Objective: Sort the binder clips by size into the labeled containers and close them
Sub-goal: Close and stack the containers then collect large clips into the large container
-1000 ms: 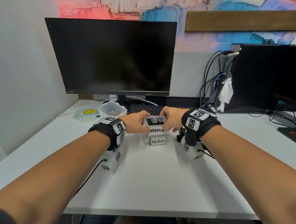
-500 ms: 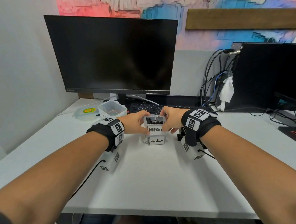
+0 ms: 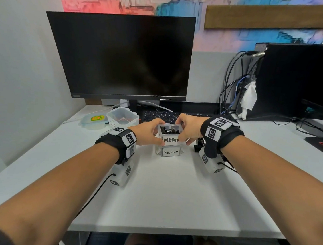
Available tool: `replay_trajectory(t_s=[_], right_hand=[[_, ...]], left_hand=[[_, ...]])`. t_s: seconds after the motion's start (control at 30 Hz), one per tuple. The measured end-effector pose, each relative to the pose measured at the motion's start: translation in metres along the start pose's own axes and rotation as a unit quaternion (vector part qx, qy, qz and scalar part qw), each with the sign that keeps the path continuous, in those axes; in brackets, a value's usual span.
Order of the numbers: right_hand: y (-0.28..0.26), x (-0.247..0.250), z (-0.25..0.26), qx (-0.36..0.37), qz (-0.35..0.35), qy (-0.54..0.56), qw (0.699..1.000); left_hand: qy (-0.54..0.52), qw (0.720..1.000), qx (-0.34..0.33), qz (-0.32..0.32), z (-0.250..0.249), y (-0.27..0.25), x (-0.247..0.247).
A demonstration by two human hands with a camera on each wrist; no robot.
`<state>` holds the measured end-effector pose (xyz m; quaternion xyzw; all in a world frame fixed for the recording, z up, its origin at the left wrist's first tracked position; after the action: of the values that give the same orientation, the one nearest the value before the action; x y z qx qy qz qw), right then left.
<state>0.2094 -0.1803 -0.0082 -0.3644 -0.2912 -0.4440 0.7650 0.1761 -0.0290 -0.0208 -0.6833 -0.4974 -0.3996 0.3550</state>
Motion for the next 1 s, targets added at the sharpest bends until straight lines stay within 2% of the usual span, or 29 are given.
replay_trajectory(t_s=[1.0], right_hand=[[0.005, -0.002, 0.005, 0.004, 0.013, -0.003, 1.0]], left_hand=[[-0.005, 1.0, 0.01, 0.005, 0.015, 0.006, 0.001]])
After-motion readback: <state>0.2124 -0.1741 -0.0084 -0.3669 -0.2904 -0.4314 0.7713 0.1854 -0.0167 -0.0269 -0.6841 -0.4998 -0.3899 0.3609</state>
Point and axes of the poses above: each hand's wrist, its own y-axis towards the middle knuckle, its own x-axis out of the back of the hand, z = x × y, the point moved 5 cm from there along y, towards the middle knuckle, and after that the axes turned 2 degrees about -x, right-handed, at the moved point
